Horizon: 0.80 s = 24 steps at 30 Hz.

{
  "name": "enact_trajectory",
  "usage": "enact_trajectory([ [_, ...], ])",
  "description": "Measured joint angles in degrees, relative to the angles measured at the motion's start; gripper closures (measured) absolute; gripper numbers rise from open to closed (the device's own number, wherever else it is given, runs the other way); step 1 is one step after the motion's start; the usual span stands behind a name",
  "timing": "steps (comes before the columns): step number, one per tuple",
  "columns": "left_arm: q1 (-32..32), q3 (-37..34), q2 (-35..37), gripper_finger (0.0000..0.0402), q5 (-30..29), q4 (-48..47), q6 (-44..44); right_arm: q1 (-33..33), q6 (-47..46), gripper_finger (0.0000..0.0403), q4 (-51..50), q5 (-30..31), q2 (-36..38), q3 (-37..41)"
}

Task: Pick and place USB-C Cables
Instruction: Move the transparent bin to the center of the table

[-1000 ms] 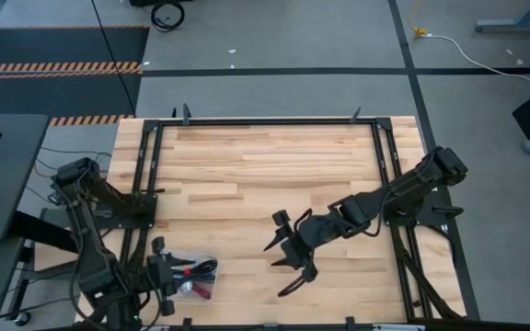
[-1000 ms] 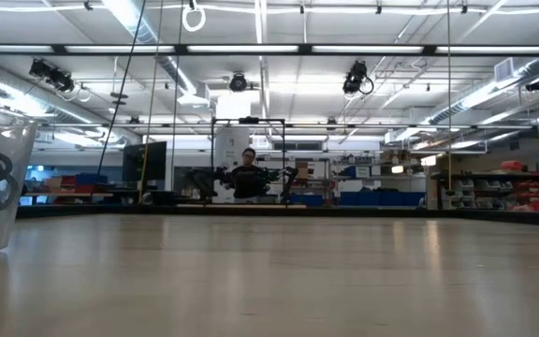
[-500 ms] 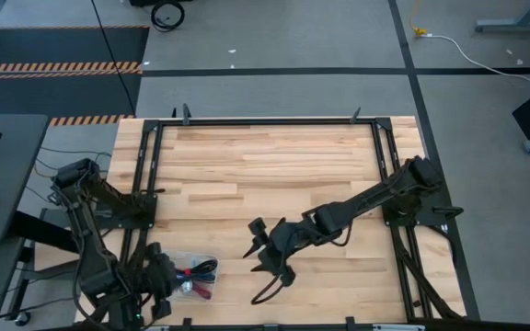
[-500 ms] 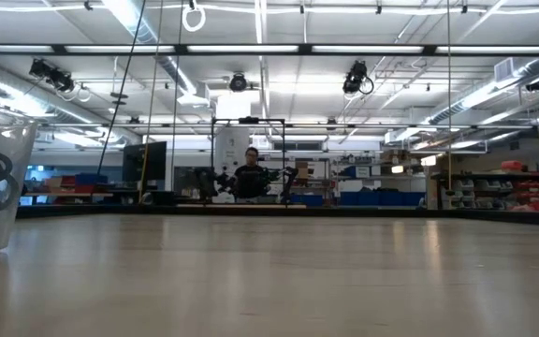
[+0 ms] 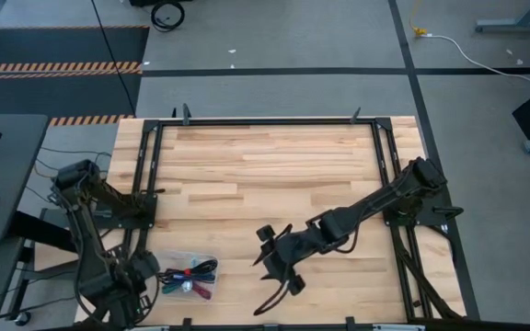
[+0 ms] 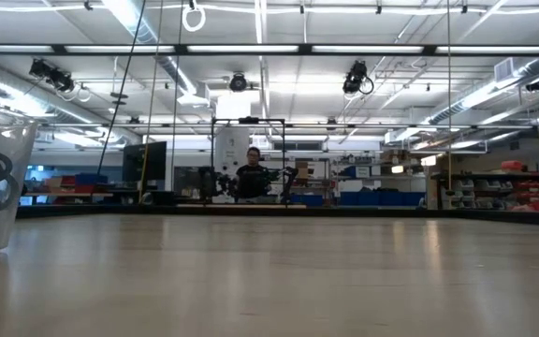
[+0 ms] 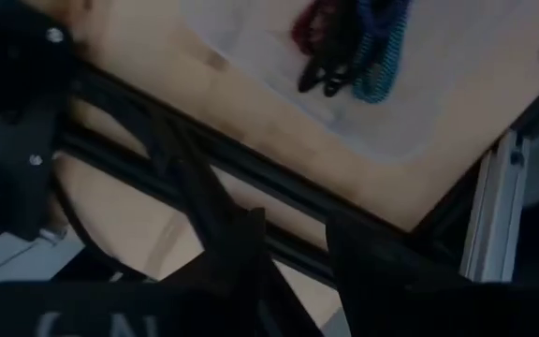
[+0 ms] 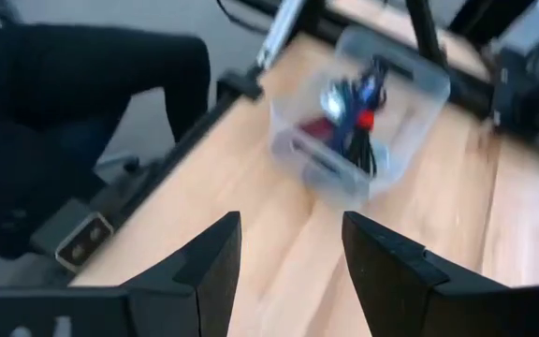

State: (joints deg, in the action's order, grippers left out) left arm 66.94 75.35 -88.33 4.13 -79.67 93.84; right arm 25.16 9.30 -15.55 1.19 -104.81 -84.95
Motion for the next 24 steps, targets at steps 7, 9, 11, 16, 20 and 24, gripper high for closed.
enact_trajectory([
  [7,0.0,-5.9,-1.8,0.03,6.4,8.0,-5.9,0.8,-9.8,0.0209,-12.9,1.0,0.0,0.0],
  [9,0.0,-9.3,-1.8,0.0308,8.3,11.7,-7.1,1.1,-12.0,0.0209,-15.6,1.0,0.0,0.0],
  [11,0.0,-11.8,-1.8,0.0316,8.6,13.8,-8.3,1.5,-13.2,0.0209,-17.0,1.1,0.0,0.0],
  [16,0.0,-15.3,-1.8,0.0335,5.2,15.2,-11.4,2.5,-13.9,0.0209,-17.1,1.1,0.0,0.0],
  [20,-0.9,-17.0,-1.8,0.0349,3.6,19.3,-13.6,2.8,-14.3,0.0209,-17.1,1.1,0.0,0.0],
  [24,-2.6,-17.7,-1.8,0.0361,1.2,22.8,-15.5,2.9,-15.4,0.0209,-17.3,1.2,0.0,0.0],
])
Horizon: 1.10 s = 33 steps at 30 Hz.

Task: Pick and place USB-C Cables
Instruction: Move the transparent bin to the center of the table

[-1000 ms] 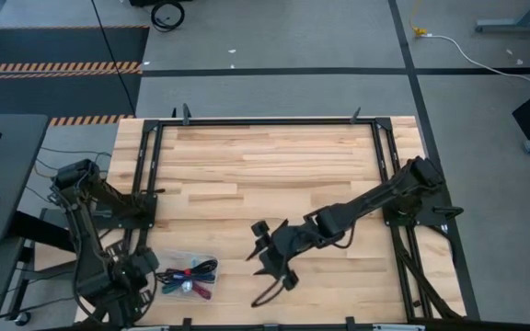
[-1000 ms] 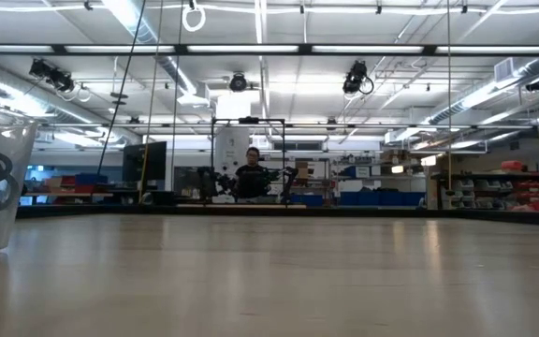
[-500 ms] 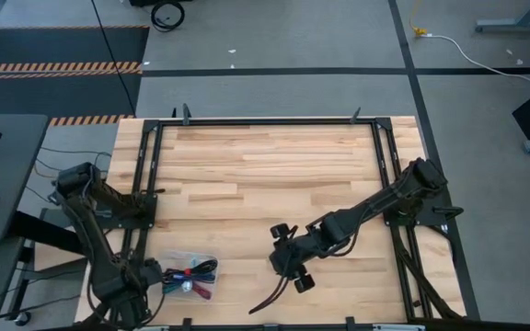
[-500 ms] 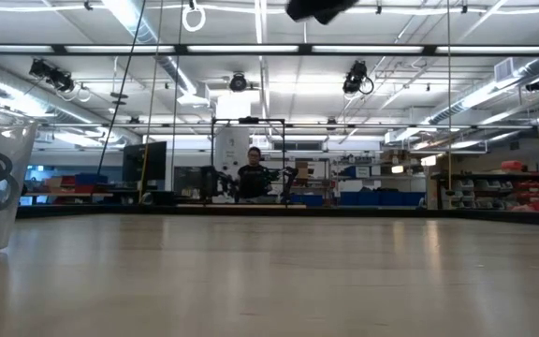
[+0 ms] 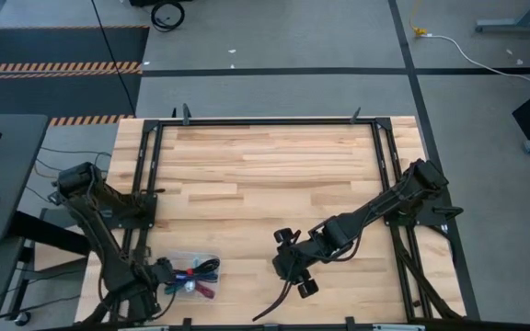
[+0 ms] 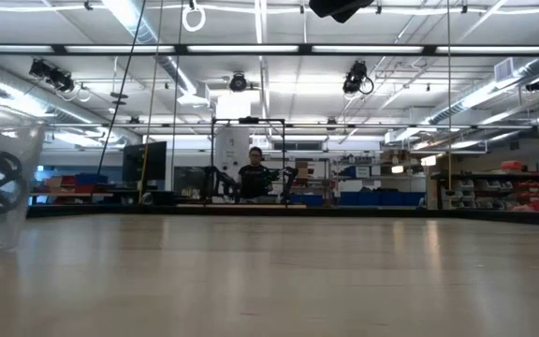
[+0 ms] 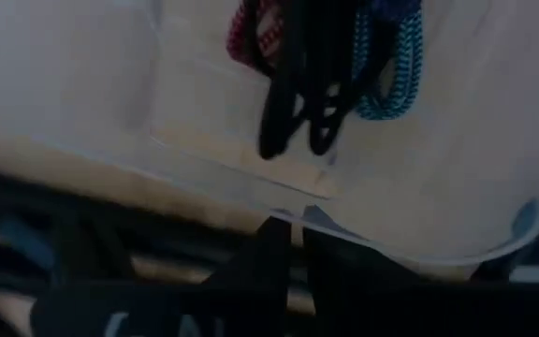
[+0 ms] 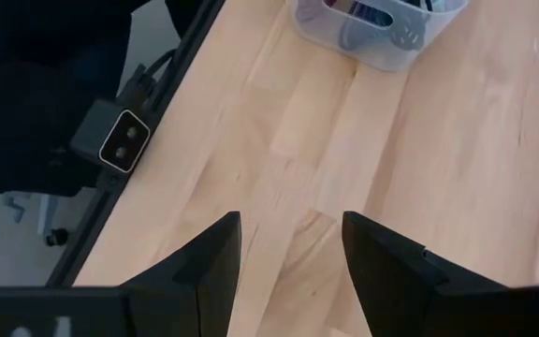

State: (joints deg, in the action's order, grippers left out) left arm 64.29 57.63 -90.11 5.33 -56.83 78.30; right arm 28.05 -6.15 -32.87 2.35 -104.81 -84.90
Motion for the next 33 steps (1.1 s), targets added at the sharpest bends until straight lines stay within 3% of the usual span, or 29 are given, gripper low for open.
enact_trajectory([
  [9,-4.5,0.0,0.0,0.0392,-4.5,1.9,-5.9,1.0,-2.8,0.0209,-4.2,-0.4,0.0,0.0],
  [17,-9.5,0.0,0.0,0.0392,-11.3,5.3,-11.9,1.1,-6.4,0.0209,-5.0,-0.4,0.0,0.0],
  [26,-15.9,0.0,0.0,0.0392,-11.8,11.9,-18.3,1.1,-12.8,0.021,-5.9,1.0,-0.1,0.0],
  [30,-18.2,0.0,0.0,0.0392,-11.7,12.7,-20.9,1.0,-15.1,0.023,-6.6,3.0,-0.1,0.0],
  [33,-19.3,0.0,0.0,0.0392,-11.8,13.2,-22.6,1.0,-15.1,0.0272,-8.0,4.0,-0.1,0.0],
])
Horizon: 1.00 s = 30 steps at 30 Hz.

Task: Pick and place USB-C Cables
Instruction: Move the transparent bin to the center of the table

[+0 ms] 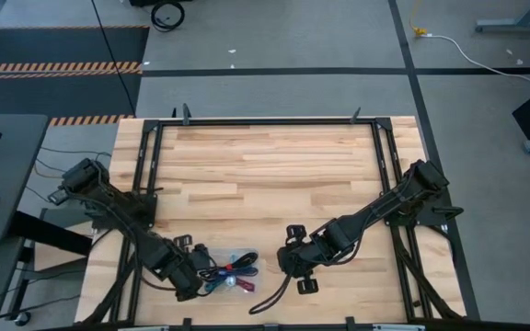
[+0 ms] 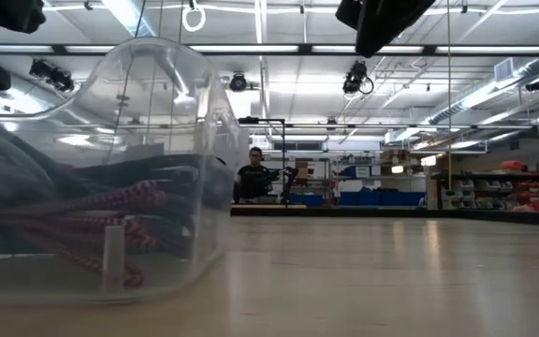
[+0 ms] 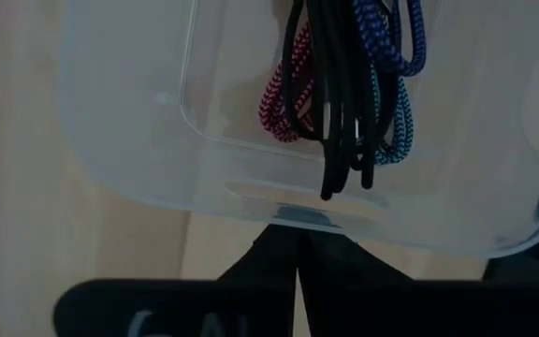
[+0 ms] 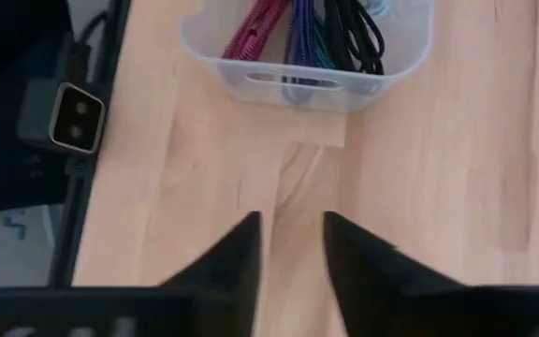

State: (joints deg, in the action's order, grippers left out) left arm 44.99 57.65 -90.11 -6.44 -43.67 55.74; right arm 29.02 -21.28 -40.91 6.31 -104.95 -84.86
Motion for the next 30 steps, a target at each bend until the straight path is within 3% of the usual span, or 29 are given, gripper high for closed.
enact_trajectory([
  [4,-0.9,0.0,0.0,0.0392,0.0,0.5,-1.4,-0.3,0.2,0.0371,-1.5,0.1,0.0,0.0],
  [6,-1.2,0.0,0.0,0.0392,0.0,0.6,-1.6,-0.6,0.1,0.0391,-1.5,0.2,0.0,0.0],
  [10,-2.4,0.0,0.0,0.0392,-0.4,0.8,-0.9,-1.7,-1.5,0.0395,-1.0,-0.5,-0.5,0.0],
  [22,-7.7,0.0,0.1,0.0392,-1.3,7.2,-5.8,-3.7,-1.4,0.04,-0.4,-12.3,-11.0,0.0],
  [30,-8.4,0.0,-0.4,0.0392,-1.3,8.9,-6.8,-3.5,-3.2,0.0401,3.6,-13.8,-13.2,0.0],
])
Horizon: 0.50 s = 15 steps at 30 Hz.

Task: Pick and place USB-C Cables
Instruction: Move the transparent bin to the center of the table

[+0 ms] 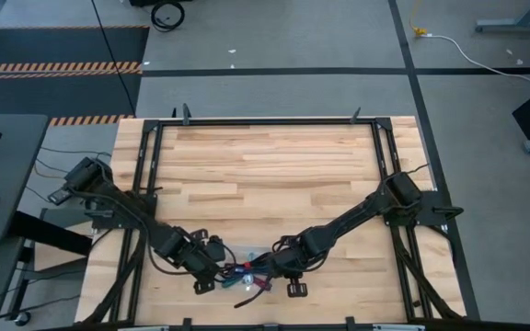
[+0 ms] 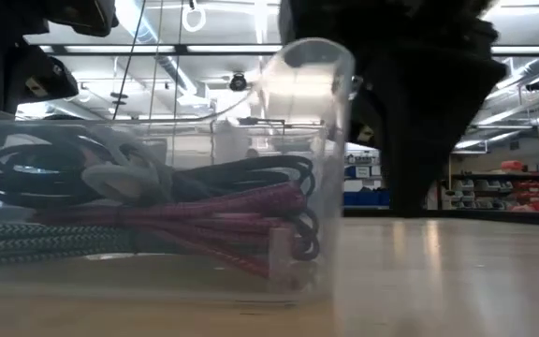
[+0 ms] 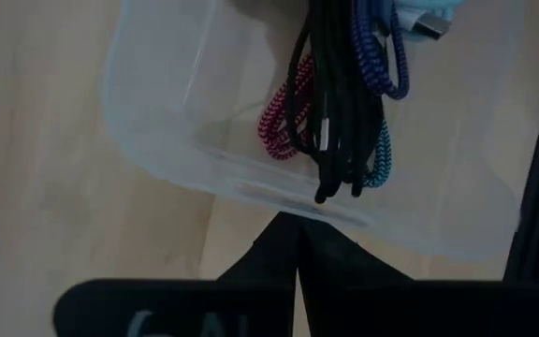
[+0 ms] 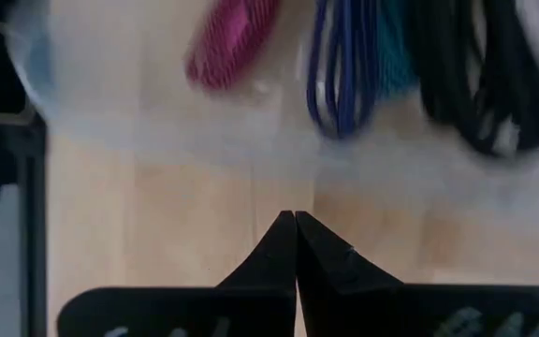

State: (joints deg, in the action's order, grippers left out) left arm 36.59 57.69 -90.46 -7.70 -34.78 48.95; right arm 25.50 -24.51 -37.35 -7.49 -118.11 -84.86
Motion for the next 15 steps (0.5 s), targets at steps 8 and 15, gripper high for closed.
enact_trajectory([
  [8,-1.3,0.0,-5.4,0.0392,3.8,3.2,-2.9,-0.2,-0.9,0.0402,7.1,-0.4,0.4,0.0],
  [15,-5.3,0.0,-9.5,0.0392,4.7,6.0,-7.3,-0.9,-0.5,0.0402,4.6,-0.6,0.5,0.0],
])
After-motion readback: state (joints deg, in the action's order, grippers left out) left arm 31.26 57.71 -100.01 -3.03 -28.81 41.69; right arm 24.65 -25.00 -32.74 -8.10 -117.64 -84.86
